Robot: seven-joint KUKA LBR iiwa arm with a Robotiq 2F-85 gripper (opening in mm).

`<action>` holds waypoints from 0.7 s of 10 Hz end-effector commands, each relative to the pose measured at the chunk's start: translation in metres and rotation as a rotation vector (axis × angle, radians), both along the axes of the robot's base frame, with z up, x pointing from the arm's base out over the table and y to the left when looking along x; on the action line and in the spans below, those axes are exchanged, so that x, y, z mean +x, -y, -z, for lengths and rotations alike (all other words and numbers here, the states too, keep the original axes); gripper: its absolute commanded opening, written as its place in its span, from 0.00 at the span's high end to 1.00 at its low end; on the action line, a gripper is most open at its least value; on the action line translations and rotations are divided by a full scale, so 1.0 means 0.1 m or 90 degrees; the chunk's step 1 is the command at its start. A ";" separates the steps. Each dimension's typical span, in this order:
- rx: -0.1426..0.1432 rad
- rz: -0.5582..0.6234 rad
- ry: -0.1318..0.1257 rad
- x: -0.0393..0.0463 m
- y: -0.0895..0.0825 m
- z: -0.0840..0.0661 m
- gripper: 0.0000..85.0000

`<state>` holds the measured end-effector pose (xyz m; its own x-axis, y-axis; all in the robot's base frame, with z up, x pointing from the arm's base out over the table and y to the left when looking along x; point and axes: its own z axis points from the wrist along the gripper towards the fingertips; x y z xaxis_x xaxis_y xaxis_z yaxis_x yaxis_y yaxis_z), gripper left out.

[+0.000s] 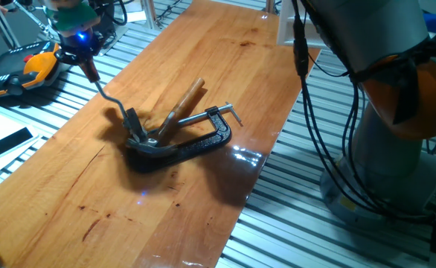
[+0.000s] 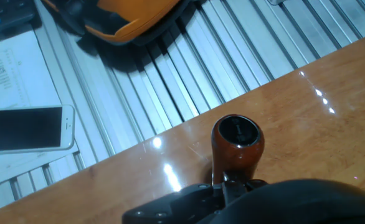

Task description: Push down the lever

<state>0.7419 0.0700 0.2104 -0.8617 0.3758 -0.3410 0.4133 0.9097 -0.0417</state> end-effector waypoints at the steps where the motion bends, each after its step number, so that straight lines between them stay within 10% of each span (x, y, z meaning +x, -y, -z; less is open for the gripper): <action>1: 0.001 -0.001 0.002 0.019 0.02 0.00 1.00; 7: -0.003 -0.004 0.018 0.125 0.10 0.14 1.00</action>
